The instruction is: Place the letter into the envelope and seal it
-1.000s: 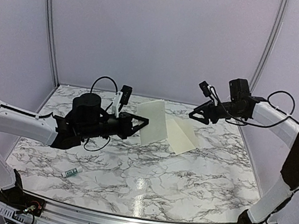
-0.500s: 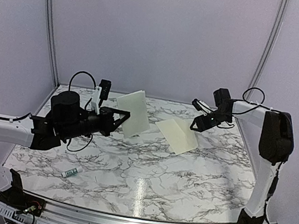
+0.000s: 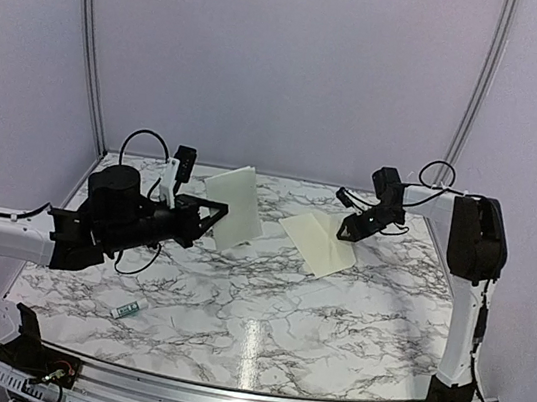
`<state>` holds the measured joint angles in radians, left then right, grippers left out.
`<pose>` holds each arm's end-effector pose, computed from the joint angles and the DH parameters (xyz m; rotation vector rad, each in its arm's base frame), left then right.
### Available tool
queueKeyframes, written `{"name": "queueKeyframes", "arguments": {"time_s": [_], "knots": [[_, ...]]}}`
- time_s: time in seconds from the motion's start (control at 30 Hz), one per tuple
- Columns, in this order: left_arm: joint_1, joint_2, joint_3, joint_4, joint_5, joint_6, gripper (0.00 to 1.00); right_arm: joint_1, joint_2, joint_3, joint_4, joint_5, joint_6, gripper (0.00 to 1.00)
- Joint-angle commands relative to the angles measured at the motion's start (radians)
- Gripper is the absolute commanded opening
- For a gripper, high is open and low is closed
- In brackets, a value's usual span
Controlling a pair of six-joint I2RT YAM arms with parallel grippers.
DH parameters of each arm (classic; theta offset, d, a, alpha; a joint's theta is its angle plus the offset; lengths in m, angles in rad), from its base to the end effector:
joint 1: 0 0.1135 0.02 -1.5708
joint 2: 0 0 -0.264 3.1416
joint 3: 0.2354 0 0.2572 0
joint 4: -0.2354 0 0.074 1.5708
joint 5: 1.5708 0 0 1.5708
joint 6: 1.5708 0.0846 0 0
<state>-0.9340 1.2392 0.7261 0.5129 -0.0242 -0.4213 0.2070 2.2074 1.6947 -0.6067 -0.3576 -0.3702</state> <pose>0.2038 -0.2721 0.2926 0.4038 1.6200 -1.0307 0.4746 0.1299 0.1175 -0.8543 2.4937 0.4251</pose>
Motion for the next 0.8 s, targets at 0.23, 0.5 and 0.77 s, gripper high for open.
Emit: {"name": "queueKeyframes", "arguments": {"time_s": [0.23, 0.5, 0.77], "knots": [[0.004, -0.074, -0.020, -0.047, -0.025, 0.021, 0.00, -0.006, 0.014, 0.038, -0.047, -0.216, -0.112, 0.00], [0.006, -0.135, -0.025, -0.119, -0.063, 0.049, 0.00, 0.044, -0.030, 0.018, -0.155, -0.377, -0.256, 0.00], [0.009, -0.179, -0.030, -0.165, -0.103, 0.068, 0.00, 0.217, -0.102, -0.092, -0.224, -0.452, -0.310, 0.00]]}}
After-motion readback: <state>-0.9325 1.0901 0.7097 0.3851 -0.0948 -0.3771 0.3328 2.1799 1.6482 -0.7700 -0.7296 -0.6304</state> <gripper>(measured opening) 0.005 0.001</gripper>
